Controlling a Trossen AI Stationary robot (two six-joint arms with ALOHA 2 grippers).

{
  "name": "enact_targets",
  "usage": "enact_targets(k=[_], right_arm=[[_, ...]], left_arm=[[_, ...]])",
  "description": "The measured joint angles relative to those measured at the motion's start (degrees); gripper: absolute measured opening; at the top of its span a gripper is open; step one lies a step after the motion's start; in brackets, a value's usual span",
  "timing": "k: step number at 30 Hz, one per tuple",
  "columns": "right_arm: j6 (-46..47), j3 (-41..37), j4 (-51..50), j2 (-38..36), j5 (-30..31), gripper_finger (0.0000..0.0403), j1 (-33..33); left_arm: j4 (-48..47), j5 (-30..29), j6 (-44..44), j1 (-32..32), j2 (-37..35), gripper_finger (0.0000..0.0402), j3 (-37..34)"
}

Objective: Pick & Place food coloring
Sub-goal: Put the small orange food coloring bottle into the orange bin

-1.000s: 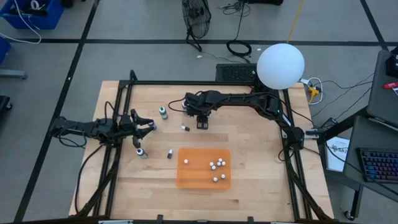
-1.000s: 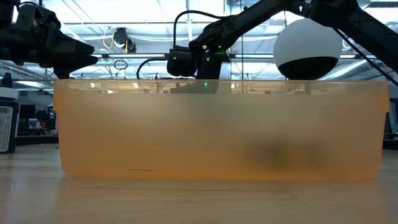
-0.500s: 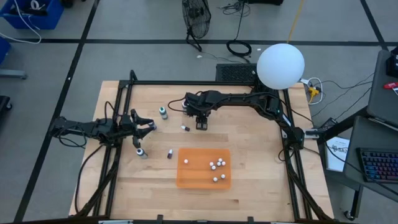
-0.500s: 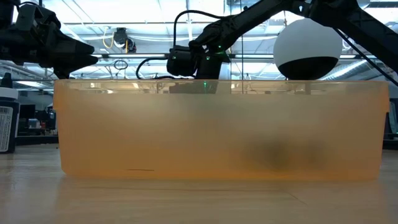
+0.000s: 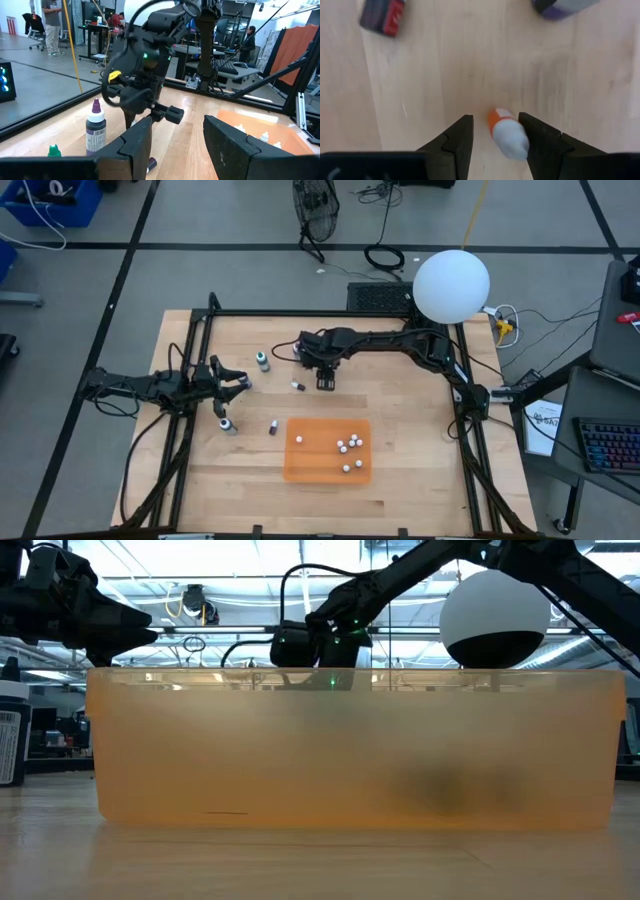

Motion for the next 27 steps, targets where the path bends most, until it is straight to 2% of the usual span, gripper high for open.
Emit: enact_targets(k=[27], right_arm=[[-0.4,-0.3,1.2,-0.5,0.2,0.0144,-0.1]], left_arm=[[0.0,0.0,0.0,0.0,0.0,0.0182,0.0]])
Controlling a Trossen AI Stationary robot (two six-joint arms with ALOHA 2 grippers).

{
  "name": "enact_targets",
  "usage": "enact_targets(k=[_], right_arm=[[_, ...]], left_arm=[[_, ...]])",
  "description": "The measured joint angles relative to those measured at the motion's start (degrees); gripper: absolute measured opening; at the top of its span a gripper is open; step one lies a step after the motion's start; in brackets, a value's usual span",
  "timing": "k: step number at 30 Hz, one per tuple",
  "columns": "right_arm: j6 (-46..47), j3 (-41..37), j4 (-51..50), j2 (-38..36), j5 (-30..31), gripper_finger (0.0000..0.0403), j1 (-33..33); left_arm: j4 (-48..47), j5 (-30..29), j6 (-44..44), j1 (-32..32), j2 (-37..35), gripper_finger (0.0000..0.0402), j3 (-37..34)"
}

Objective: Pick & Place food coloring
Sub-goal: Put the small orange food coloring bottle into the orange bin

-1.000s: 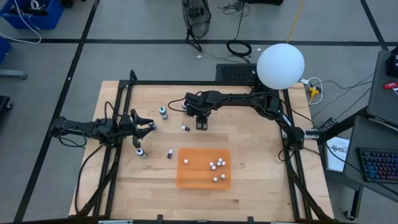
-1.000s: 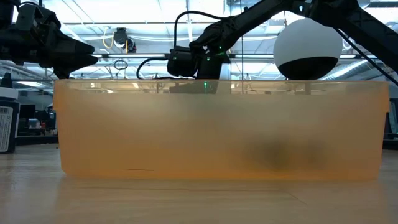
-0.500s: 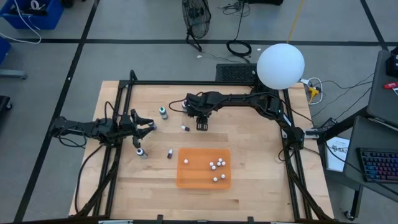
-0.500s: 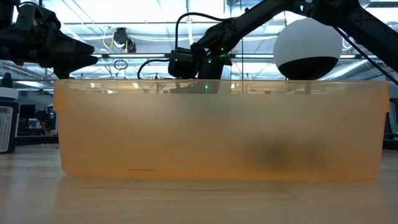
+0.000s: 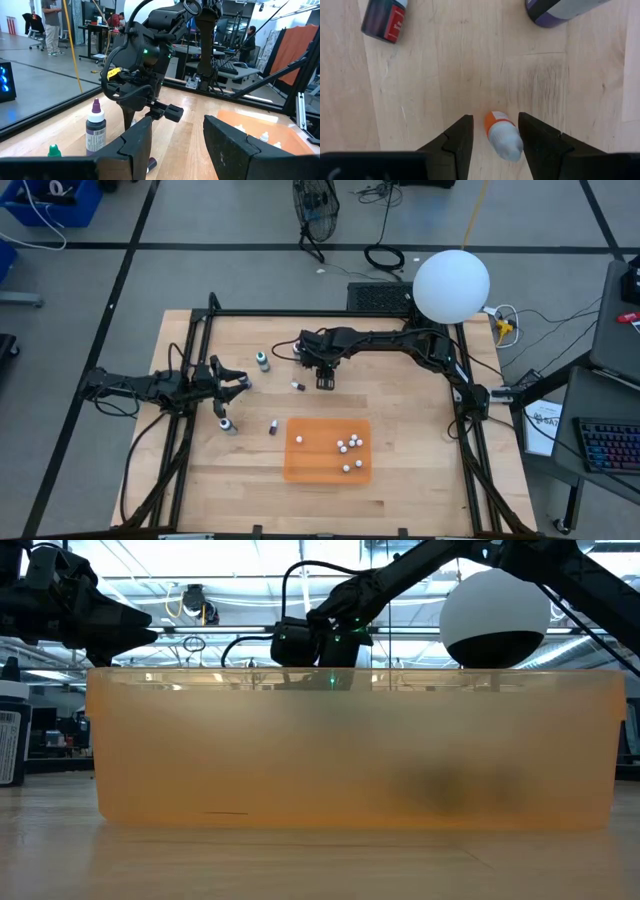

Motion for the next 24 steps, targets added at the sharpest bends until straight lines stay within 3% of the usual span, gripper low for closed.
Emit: enact_targets(k=[5,12,19,24], right_arm=[[0.0,0.0,-0.1,0.0,0.0,0.0131,0.0],[-0.3,0.0,-0.2,0.0,0.0,0.0058,0.0],[-1.8,0.0,-1.4,-0.7,0.2,0.0057,0.5],[-1.3,0.1,-5.6,-7.7,1.9,0.0057,4.1]], left_arm=[[0.0,0.0,0.0,0.0,0.0,0.0182,0.0],[0.0,0.0,0.0,0.0,0.0,0.0182,0.0],[0.0,0.0,0.0,0.0,0.0,0.0182,0.0],[0.0,0.0,0.0,0.0,0.0,0.0182,0.0]])
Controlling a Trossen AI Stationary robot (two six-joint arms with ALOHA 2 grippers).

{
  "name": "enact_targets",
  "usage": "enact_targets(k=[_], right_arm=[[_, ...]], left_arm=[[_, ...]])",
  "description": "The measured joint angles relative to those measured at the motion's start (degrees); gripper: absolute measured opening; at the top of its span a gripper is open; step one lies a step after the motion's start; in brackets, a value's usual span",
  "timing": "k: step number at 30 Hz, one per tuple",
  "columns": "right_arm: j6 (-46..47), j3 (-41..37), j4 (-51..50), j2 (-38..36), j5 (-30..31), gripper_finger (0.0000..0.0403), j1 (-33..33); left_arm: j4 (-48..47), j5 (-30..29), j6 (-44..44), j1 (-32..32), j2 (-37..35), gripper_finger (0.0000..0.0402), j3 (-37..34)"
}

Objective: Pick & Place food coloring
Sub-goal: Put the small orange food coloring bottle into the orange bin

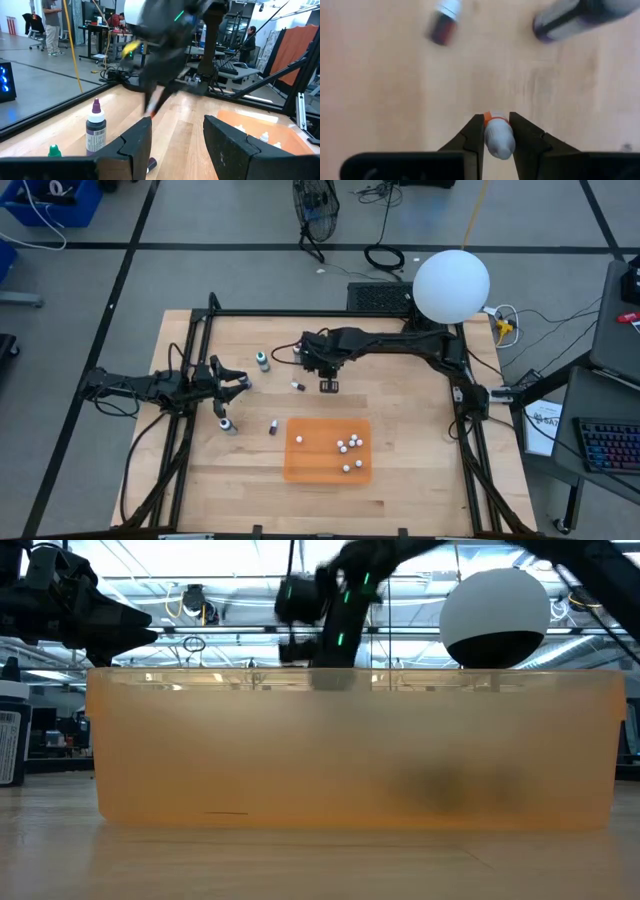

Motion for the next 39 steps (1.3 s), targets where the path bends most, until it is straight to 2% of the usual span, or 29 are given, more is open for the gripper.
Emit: enact_targets(k=[8,14,17,24,27,31,39], right_arm=[[8.6,0.0,-6.6,-12.9,1.3,0.0057,12.6],[15.4,-0.6,-10.3,-14.5,7.9,0.0057,24.0],[15.9,-4.4,-8.4,-14.7,10.2,0.0057,27.4],[19.1,-17.7,3.9,-14.5,9.9,0.0057,27.8],[19.9,-21.6,8.1,-14.5,6.8,0.0057,27.1],[21.0,-24.2,9.8,-14.5,5.4,0.0057,26.3],[22.6,-24.6,10.2,-14.1,0.5,0.0057,26.2]], left_arm=[[0.0,0.0,0.0,0.0,0.0,0.0182,0.0],[0.0,0.0,0.0,0.0,0.0,0.0182,0.0],[0.0,0.0,0.0,0.0,0.0,0.0182,0.0],[0.0,0.0,0.0,0.0,0.0,0.0182,0.0],[0.0,0.0,0.0,0.0,0.0,0.0182,0.0],[0.0,0.0,0.0,0.0,0.0,0.0182,0.0],[0.0,0.0,0.0,0.0,0.0,0.0182,0.0]])
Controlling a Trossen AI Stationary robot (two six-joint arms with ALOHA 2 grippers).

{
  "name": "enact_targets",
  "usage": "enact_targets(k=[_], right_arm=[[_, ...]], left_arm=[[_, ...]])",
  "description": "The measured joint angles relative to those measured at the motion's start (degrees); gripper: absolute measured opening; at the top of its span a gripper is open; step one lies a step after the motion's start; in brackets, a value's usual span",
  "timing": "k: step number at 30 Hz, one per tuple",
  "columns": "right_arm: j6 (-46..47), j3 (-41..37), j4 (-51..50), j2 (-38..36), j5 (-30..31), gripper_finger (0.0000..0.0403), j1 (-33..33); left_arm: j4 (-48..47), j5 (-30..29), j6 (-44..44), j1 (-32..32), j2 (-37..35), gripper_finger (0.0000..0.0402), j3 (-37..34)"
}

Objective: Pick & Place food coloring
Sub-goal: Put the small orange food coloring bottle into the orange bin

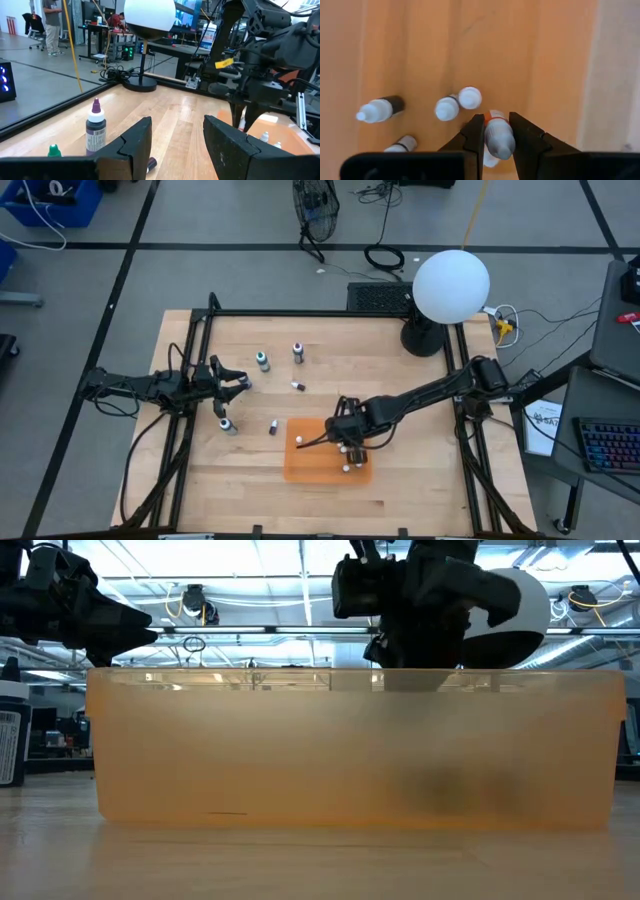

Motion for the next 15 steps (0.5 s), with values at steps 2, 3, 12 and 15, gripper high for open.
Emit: enact_targets(k=[2,3,12,15], right_arm=[[0.1,-0.4,0.4,0.0,-1.0,0.0057,0.0],[0.1,-0.8,1.3,0.0,-1.0,0.0057,0.0],[-0.1,-2.0,2.9,0.0,-1.0,0.0057,-0.8],[-0.3,-2.0,2.9,0.0,-1.1,0.0057,-0.8]], left_arm=[[0.0,0.0,0.0,0.0,0.0,0.0182,0.0],[0.0,0.0,0.0,0.0,0.0,0.0182,0.0],[0.0,0.0,0.0,0.0,0.0,0.0182,0.0],[0.0,0.0,0.0,0.0,0.0,0.0182,0.0]])
